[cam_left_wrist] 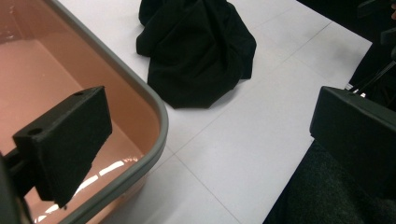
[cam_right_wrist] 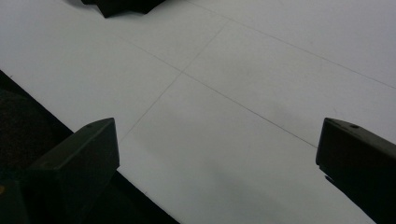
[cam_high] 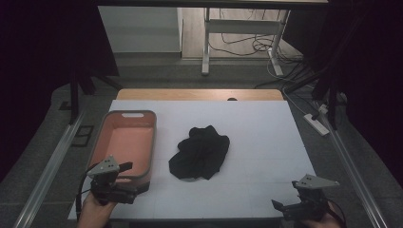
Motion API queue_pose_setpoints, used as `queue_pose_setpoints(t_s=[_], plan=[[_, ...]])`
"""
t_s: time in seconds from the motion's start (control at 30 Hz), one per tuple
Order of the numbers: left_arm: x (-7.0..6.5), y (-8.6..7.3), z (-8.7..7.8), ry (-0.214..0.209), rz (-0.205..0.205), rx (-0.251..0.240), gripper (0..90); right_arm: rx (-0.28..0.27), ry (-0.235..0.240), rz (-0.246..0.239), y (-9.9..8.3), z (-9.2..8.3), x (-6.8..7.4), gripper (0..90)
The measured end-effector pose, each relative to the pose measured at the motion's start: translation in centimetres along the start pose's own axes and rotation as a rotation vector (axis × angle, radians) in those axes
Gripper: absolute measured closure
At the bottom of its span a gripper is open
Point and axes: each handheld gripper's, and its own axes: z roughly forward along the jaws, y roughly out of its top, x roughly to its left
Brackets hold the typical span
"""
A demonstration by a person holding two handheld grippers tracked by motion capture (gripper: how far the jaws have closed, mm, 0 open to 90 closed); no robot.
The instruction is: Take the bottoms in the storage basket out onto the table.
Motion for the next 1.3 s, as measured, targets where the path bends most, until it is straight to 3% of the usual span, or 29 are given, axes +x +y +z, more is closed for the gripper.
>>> queue_pose_setpoints(t_s=[1.3], plan=[[0.2,-2.4,-2.5,0.059,-0.057,-0.006,0.2,-0.004,-0.004,0.011,0.0,0.0,-0.1,0.0]])
